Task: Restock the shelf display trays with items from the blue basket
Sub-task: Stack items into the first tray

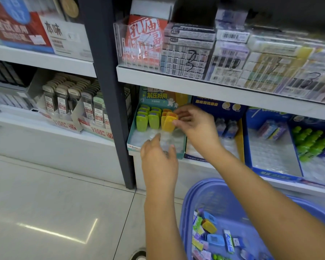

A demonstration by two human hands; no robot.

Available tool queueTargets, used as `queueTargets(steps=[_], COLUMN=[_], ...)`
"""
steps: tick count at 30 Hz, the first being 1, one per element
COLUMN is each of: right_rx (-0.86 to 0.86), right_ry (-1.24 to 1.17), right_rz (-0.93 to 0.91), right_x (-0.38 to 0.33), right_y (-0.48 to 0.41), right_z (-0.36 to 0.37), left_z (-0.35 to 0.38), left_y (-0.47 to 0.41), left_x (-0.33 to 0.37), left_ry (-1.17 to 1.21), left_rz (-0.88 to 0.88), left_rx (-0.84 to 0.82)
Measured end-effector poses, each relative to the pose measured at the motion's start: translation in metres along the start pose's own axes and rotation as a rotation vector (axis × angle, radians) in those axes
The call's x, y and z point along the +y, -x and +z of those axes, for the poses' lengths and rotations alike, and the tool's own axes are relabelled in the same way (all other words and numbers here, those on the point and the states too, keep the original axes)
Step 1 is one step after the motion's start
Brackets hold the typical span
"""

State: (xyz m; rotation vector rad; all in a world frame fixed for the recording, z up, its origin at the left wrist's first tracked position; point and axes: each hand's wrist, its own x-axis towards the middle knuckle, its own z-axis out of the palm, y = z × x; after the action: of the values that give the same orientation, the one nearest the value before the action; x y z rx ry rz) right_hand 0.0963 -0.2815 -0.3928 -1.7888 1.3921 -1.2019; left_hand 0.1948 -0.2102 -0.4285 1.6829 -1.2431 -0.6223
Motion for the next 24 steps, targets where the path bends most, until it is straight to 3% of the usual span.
queueTargets(steps=[3,5,18,24], right_rx=[-0.099,-0.115,-0.078,-0.232], right_ry=[0.220,0.310,0.504,0.776], right_rz=[-0.071,-0.109,-0.194,-0.181], right_x=[0.011,0.015,0.023,0.015], right_y=[-0.007,-0.008,-0.012,-0.024], right_z=[0.007,0.011,0.024,0.016], left_z=[0.003,0.004,0.006,0.004], left_y=[0.000,-0.002,-0.001,-0.001], left_x=[-0.001,-0.002,-0.004,-0.002], left_ry=[-0.276,-0.375,-0.329,-0.255], left_rz=[0.086,0.140,0.159,0.161], left_rx=[-0.236,-0.278,-0.198,-0.172])
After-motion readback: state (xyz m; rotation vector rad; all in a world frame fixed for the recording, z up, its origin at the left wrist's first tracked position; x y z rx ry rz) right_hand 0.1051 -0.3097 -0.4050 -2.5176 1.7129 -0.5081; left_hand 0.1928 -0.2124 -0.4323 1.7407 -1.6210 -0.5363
